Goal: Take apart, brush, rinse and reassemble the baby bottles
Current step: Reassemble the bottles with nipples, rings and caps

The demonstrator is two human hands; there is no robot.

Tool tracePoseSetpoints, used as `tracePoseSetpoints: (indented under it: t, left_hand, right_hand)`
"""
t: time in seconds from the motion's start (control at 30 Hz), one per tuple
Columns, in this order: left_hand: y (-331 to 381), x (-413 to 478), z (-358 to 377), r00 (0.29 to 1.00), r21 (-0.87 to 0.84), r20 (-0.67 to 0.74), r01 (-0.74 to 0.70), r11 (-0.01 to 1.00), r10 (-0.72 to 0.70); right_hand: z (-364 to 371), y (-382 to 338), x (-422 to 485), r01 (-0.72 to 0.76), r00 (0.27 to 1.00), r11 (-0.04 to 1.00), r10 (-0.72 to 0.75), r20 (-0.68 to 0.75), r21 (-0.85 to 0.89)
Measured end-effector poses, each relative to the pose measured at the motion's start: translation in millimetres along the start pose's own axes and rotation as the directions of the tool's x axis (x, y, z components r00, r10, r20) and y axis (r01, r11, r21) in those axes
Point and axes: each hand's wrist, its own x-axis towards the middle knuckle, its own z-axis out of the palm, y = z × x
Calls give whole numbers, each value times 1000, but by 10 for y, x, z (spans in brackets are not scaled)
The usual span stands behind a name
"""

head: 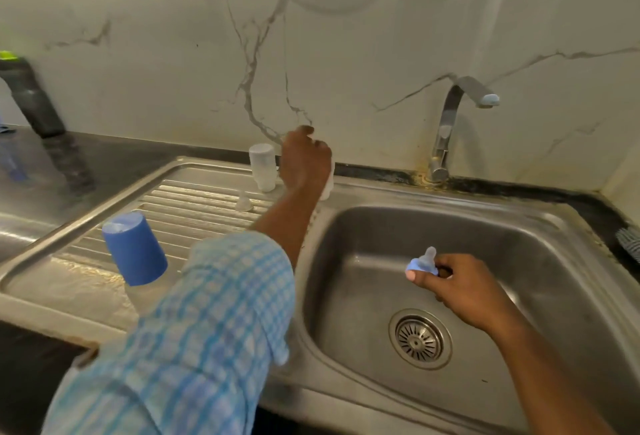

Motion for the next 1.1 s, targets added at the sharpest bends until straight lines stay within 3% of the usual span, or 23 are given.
tracePoseSetpoints:
  t: [0.2, 0.33, 0.47, 0.7, 0.87, 1.0, 1.1]
  left_hand:
    - [-454, 674, -167, 985, 323, -151, 124, 938, -78]
    - [-762, 901, -150, 959, 384, -43, 275, 881, -280]
    - [-992, 990, -56, 963, 360, 26, 243, 901, -270]
    - [-760, 960, -120, 969, 149, -122, 233, 961, -216]
    - [-125, 716, -219, 969, -260, -215, 62, 963, -121]
    - [270, -112, -157, 990, -466, -133, -99, 879, 40]
    - [115, -754, 49, 990, -465, 69, -78, 882, 124]
  right_hand:
    - [19, 11, 27, -11, 1000, 999, 10, 20, 40]
    - [20, 10, 34, -27, 999, 998, 26, 26, 60]
    - [25, 26, 33, -30, 999, 997, 28, 22, 74]
    - [38, 35, 36, -32, 999, 996, 31, 17, 81]
    - [-11, 24, 36, -24, 997, 995, 31, -68, 98]
    - [-71, -40, -20, -6, 989, 992, 24, -146, 122]
    - [-120, -75, -51, 20, 985, 991, 3, -170, 132]
